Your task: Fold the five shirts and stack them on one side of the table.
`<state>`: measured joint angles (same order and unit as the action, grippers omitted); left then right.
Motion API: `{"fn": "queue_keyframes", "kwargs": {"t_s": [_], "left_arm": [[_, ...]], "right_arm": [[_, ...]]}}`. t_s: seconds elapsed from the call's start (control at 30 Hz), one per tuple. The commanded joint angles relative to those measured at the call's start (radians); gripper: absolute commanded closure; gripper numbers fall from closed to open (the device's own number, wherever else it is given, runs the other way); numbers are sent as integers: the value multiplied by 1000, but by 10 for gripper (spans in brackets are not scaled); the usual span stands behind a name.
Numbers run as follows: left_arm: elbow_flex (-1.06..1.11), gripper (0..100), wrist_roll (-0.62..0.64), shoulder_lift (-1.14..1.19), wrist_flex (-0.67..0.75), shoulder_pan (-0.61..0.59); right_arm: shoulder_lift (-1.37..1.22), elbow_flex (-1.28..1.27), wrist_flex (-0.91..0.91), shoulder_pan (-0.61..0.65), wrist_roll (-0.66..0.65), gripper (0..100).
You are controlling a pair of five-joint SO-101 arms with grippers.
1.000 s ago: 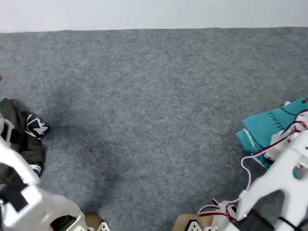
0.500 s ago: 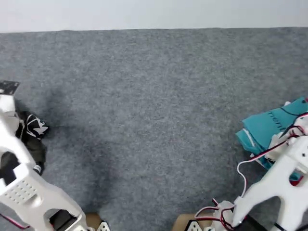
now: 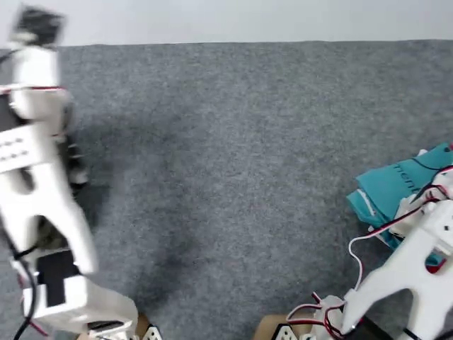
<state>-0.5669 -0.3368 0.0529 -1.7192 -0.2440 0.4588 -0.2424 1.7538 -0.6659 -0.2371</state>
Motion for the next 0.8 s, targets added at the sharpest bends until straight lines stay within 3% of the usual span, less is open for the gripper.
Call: {"fn": "queue_keyframes", "kwargs": {"t_s": [0.0,0.17,0.3,0.43,0.6,0.77], "left_arm": [[-5,998,94,-48,-21,239],[182,998,161,37,72,433],[205,932,170,155,80,466],[93,802,239,175,11,397],[-42,790,198,164,-38,273],[68,790,160,104,-38,141]], "right_arm": [[35,5,36,-5,-8,988],[35,5,38,-5,-8,988],[35,5,39,-5,-11,988],[35,5,39,-4,-11,985],[31,5,38,33,-11,984],[33,5,38,179,-8,984]]}}
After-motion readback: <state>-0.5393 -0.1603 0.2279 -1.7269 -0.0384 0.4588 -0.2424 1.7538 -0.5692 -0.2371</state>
